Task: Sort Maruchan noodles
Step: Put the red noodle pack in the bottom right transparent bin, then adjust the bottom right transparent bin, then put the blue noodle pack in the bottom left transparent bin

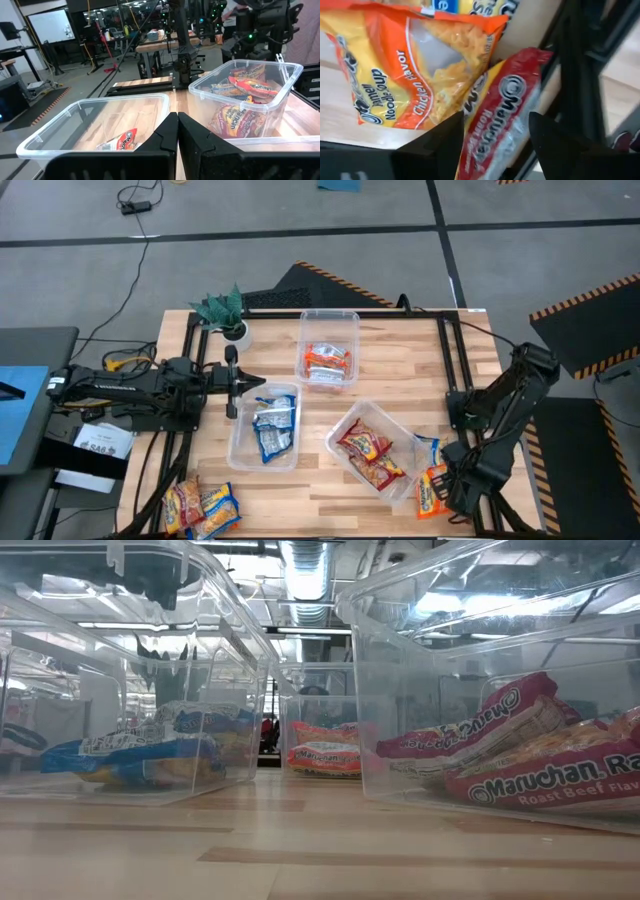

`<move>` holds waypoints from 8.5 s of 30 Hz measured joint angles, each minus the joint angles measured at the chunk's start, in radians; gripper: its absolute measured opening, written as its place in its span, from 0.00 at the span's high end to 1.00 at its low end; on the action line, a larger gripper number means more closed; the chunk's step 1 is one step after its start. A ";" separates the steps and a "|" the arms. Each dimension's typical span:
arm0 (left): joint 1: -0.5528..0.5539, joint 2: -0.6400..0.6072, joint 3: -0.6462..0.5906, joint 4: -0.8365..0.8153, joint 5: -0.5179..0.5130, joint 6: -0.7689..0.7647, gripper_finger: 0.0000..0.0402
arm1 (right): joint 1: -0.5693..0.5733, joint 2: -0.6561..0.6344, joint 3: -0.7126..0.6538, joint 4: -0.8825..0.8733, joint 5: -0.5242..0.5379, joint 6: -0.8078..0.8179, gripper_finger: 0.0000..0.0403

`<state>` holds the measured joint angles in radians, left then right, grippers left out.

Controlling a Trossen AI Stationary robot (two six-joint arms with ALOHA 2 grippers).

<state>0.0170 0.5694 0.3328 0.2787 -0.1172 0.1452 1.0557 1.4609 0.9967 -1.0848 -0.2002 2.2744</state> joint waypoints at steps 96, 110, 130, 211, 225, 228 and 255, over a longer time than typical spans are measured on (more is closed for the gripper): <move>-0.001 0.000 0.000 -0.032 0.070 -0.157 1.00 | -0.782 -0.436 0.150 -0.378 0.476 -1.284 0.42; -0.001 0.000 0.000 -0.070 0.067 -0.176 1.00 | -0.515 -0.566 -0.086 -0.240 -0.007 -0.821 0.45; 0.000 0.000 0.000 -0.050 0.057 -0.147 1.00 | -0.276 -0.269 -0.066 0.158 -0.033 -0.757 0.98; 0.000 0.000 -0.001 -0.050 0.050 -0.147 1.00 | -0.303 -0.309 -0.004 -0.247 0.213 -0.781 0.90; 0.000 0.000 -0.001 -0.050 0.050 -0.150 1.00 | -0.288 -0.310 -0.229 0.011 0.225 -0.677 0.58; 0.000 0.000 -0.001 -0.052 0.050 -0.150 1.00 | -0.288 -0.309 -0.272 0.054 0.228 -0.701 0.47; 0.000 0.000 -0.001 -0.053 0.050 -0.150 1.00 | -0.288 -0.312 -0.463 0.210 0.262 -0.861 0.35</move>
<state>0.0165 0.5697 0.3321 0.2260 -0.0669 -0.0044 0.7681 1.1485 0.5335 -0.8753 0.0623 1.4138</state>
